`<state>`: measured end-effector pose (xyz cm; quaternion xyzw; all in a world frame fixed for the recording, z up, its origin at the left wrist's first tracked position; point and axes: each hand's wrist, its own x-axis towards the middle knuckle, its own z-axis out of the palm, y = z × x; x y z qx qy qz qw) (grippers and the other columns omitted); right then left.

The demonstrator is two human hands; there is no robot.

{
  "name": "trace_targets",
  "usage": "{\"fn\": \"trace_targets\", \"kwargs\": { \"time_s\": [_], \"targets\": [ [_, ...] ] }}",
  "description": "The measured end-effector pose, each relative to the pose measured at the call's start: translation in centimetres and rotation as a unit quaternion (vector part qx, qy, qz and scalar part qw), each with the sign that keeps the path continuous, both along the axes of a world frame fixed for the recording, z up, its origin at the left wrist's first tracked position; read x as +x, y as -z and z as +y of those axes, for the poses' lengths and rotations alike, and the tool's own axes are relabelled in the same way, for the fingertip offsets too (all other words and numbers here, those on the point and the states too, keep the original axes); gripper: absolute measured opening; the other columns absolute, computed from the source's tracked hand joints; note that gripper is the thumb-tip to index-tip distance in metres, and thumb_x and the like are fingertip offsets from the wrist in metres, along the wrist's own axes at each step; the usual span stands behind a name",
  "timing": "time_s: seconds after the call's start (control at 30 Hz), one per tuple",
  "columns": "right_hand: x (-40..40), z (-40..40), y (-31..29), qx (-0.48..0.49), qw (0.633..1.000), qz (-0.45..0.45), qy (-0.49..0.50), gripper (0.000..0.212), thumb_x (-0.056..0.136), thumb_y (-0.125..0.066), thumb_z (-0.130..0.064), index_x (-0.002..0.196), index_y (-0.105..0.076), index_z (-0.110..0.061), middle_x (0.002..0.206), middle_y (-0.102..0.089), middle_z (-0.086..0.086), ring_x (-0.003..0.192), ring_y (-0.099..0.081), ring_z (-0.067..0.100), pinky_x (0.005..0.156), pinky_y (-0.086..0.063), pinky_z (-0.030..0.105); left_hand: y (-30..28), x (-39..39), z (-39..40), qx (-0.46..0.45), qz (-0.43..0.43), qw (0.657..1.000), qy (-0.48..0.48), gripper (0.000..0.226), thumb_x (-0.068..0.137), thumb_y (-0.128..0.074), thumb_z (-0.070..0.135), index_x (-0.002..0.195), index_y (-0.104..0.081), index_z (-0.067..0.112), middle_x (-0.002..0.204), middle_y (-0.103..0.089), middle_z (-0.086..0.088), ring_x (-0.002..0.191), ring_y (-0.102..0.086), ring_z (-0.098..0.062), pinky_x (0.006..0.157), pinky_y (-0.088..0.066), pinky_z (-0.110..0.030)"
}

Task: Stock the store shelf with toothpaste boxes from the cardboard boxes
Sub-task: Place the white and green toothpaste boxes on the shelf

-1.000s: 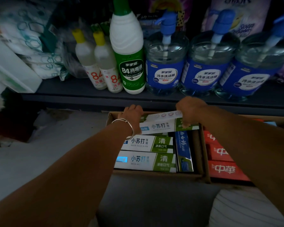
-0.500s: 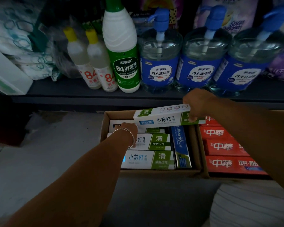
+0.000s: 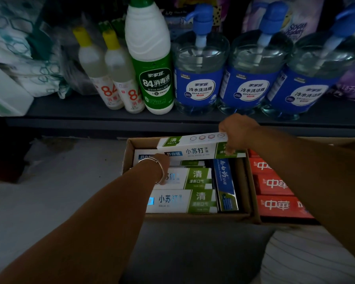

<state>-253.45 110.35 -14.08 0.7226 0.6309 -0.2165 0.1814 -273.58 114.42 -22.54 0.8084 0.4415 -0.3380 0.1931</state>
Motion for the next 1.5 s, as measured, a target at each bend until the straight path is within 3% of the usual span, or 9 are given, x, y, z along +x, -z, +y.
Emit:
{"fn": "trace_targets", "kwargs": {
  "time_s": [0.17, 0.4, 0.57, 0.87, 1.1, 1.2, 1.3, 1.5],
  "targets": [
    [-0.2, -0.1, 0.1, 0.005, 1.000, 0.002, 0.005, 0.057, 0.067, -0.082, -0.025, 0.118, -0.058, -0.013, 0.116, -0.059, 0.006, 0.105, -0.058, 0.022, 0.087, -0.052, 0.036, -0.3, 0.5, 0.6, -0.017, 0.032, 0.999, 0.014, 0.047, 0.081, -0.069, 0.016, 0.125, -0.054, 0.006, 0.121, -0.061, -0.010, 0.109, -0.059, -0.025, 0.093, -0.048, -0.030],
    [0.0, -0.2, 0.6, 0.003, 1.000, 0.009, 0.013, 0.060, 0.069, -0.081, -0.025, 0.123, -0.056, -0.014, 0.120, -0.058, 0.006, 0.109, -0.057, 0.023, 0.090, -0.050, 0.036, 0.1, 0.3, 0.2, -0.015, -0.002, 1.000, -0.011, 0.055, 0.081, -0.070, 0.015, 0.129, -0.045, 0.007, 0.127, -0.056, -0.011, 0.114, -0.056, -0.026, 0.096, -0.045, -0.032],
    [0.3, -0.1, 0.3, 0.011, 1.000, 0.016, 0.021, 0.062, 0.069, -0.081, -0.025, 0.125, -0.056, -0.013, 0.120, -0.057, 0.007, 0.109, -0.056, 0.023, 0.089, -0.050, 0.035, -1.2, 0.3, 0.7, -0.003, 0.018, 1.000, 0.016, 0.066, 0.075, -0.076, 0.021, 0.132, -0.046, 0.010, 0.127, -0.056, -0.008, 0.114, -0.056, -0.024, 0.098, -0.046, -0.031],
    [0.5, -1.0, -2.8, 0.041, 0.999, 0.018, 0.012, 0.065, 0.066, -0.084, -0.028, 0.124, -0.058, -0.012, 0.120, -0.058, 0.008, 0.108, -0.058, 0.024, 0.089, -0.052, 0.035, -5.9, -0.2, -0.9, 0.044, -0.029, 0.998, 0.039, 0.060, 0.077, -0.074, 0.022, 0.130, -0.048, 0.016, 0.129, -0.053, -0.003, 0.116, -0.054, -0.019, 0.094, -0.045, -0.027],
    [0.6, -2.8, -7.3, 0.078, 0.997, 0.019, 0.002, 0.069, 0.067, -0.083, -0.028, 0.128, -0.055, -0.012, 0.124, -0.057, 0.008, 0.112, -0.055, 0.022, 0.092, -0.050, 0.035, -12.7, 0.4, -1.6, 0.042, -0.055, 0.995, 0.068, 0.066, 0.074, -0.077, 0.027, 0.133, -0.049, 0.018, 0.131, -0.051, -0.002, 0.117, -0.051, -0.018, 0.096, -0.044, -0.027],
    [0.8, -3.7, -10.4, 0.099, 0.995, 0.011, -0.009, 0.060, 0.070, -0.080, -0.029, 0.124, -0.058, -0.012, 0.121, -0.058, 0.006, 0.111, -0.055, 0.021, 0.092, -0.050, 0.035, -16.7, 0.3, -1.9, 0.051, -0.068, 0.994, 0.075, 0.064, 0.073, -0.078, 0.025, 0.131, -0.052, 0.021, 0.129, -0.056, 0.001, 0.114, -0.054, -0.016, 0.094, -0.046, -0.026],
    [1.3, -4.7, -14.0, 0.128, 0.992, 0.003, -0.007, 0.055, 0.072, -0.079, -0.028, 0.122, -0.060, -0.012, 0.117, -0.060, 0.006, 0.108, -0.057, 0.020, 0.088, -0.051, 0.031, -21.4, 0.3, -2.6, 0.079, -0.082, 0.990, 0.082, 0.060, 0.073, -0.078, 0.024, 0.128, -0.055, 0.022, 0.124, -0.059, 0.003, 0.110, -0.056, -0.015, 0.088, -0.045, -0.022],
    [2.6, -6.7, -22.4, 0.211, 0.977, 0.010, 0.007, 0.050, 0.072, -0.078, -0.024, 0.119, -0.062, -0.016, 0.115, -0.062, 0.004, 0.106, -0.057, 0.019, 0.089, -0.049, 0.030, -31.2, 0.5, -3.9, 0.111, -0.108, 0.986, 0.065, 0.048, 0.071, -0.078, 0.025, 0.116, -0.062, 0.028, 0.106, -0.064, 0.013, 0.095, -0.059, -0.010, 0.087, -0.051, -0.027]
  ]
}}
